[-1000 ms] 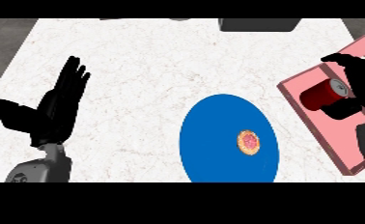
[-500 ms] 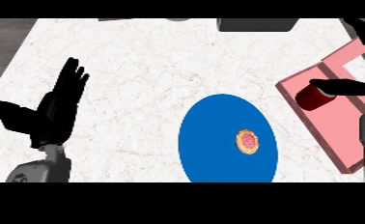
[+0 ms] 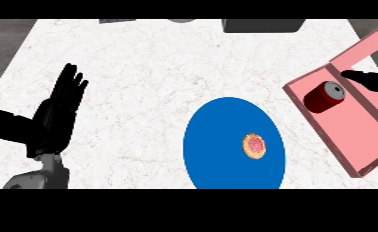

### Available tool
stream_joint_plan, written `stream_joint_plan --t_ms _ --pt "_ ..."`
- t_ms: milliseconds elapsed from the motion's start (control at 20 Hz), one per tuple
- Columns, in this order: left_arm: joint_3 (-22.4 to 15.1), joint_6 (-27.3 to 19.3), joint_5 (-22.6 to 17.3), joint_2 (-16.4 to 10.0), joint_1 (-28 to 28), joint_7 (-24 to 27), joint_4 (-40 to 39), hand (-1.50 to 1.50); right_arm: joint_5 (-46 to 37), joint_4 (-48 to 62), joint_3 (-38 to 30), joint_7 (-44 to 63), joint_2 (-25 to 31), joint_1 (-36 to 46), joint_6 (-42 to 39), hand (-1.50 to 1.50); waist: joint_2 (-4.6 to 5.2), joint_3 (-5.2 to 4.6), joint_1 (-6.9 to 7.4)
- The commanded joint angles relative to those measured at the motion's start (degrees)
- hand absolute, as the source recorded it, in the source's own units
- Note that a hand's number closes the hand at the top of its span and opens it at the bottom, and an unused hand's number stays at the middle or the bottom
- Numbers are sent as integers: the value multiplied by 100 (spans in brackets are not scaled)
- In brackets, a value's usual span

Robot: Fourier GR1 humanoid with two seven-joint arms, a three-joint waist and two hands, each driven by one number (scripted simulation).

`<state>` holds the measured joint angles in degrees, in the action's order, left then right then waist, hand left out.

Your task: Pick the can from the plate and place it in the cardboard box

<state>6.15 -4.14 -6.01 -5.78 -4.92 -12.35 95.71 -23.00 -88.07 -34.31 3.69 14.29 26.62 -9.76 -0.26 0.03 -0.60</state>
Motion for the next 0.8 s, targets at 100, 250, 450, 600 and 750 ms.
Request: stream_joint_plan --t_ms 100,250,450,600,750 --pt "61 15 -30 -78 -99 -128 1 0 1418 -54 -895 195 289 -165 -378 -150 14 -2 19" --pt "171 -33 -45 -133 -451 -160 -244 0 1811 -106 -1214 -143 499 -762 -576 -150 20 -2 -1" --pt "0 18 -30 -1 -57 -86 89 0 2005 557 -1304 -687 689 -779 -260 -150 26 -1 67" --pt "-126 -127 187 116 -60 30 -36 0 2383 877 -1414 -737 1261 -895 -575 -150 26 -2 61" --pt "-101 77 61 72 94 177 -13 0 2583 1225 -1682 -1193 1474 -1324 -888 -150 25 -1 58"
